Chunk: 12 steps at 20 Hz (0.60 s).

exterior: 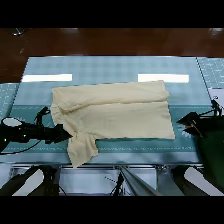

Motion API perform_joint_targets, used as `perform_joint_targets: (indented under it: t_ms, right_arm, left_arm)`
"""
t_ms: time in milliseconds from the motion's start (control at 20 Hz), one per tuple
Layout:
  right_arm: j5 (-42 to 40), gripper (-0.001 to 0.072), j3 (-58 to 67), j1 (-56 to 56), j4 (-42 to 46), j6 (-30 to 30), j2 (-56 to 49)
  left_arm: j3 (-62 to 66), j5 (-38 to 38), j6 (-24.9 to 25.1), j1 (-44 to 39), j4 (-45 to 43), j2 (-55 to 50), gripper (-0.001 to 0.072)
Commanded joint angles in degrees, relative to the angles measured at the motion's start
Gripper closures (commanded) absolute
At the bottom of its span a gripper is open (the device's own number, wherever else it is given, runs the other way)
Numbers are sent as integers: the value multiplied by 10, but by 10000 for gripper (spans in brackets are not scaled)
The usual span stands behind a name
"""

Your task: Fold the shirts.

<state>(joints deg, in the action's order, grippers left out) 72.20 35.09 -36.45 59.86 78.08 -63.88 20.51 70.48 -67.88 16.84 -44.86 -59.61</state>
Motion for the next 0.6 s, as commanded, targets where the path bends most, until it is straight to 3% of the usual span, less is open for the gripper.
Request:
perform_joint_targets:
  t_ms: [0,300,550]
  right_arm:
    - [32,92,-10,9,17,4,-12]
    - [52,92,-10,103,33,5,-80]
    - [-24,94,-8,135,-37,-1,-89]
  left_arm:
    - [0,2,2,-1,4,0,680]
    - [0,3,2,-1,4,0,680]
    - [0,3,1,-1,6,0,680]
